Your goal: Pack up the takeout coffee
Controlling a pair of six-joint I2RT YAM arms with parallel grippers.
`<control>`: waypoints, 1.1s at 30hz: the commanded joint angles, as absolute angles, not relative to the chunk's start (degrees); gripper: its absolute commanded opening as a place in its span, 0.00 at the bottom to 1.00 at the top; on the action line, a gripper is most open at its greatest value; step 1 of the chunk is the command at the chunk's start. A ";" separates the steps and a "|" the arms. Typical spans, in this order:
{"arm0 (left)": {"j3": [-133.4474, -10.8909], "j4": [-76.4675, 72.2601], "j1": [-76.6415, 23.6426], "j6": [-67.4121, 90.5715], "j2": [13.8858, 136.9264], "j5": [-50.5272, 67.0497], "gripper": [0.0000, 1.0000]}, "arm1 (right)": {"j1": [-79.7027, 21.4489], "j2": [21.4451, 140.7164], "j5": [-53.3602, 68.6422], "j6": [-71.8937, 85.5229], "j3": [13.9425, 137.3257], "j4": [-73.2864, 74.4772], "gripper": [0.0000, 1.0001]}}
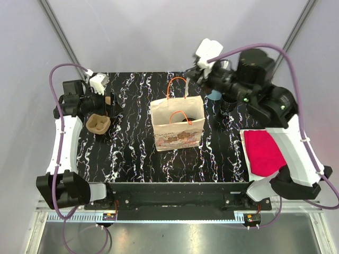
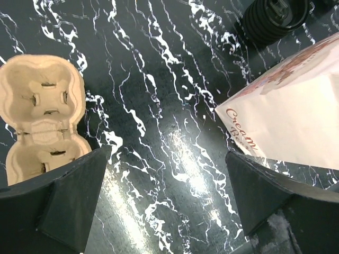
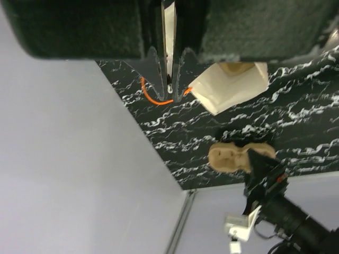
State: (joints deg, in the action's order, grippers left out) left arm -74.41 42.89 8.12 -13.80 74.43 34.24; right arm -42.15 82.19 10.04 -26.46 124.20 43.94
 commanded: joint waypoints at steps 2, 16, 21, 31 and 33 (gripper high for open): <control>-71.11 37.27 8.96 -13.71 70.67 38.23 0.99 | -50.09 85.25 0.97 -31.11 124.37 48.96 0.05; -67.59 35.51 11.16 -13.01 67.32 41.92 0.99 | -55.11 91.75 2.81 -34.54 118.39 44.83 0.02; -67.06 35.25 12.04 -12.92 67.41 43.85 0.99 | -55.20 94.56 4.83 -37.26 116.98 42.89 0.00; -66.45 35.24 12.83 -12.83 67.68 45.53 0.99 | -55.20 98.52 9.13 -40.08 116.46 40.34 0.00; -66.36 35.24 13.01 -12.92 67.76 45.70 0.99 | -55.20 98.70 9.58 -40.34 115.14 39.29 0.00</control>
State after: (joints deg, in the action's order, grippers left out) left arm -66.92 37.65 12.40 -13.08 68.42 42.87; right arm -54.76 98.67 7.01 -38.68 116.27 43.55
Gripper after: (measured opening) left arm 0.987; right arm 0.075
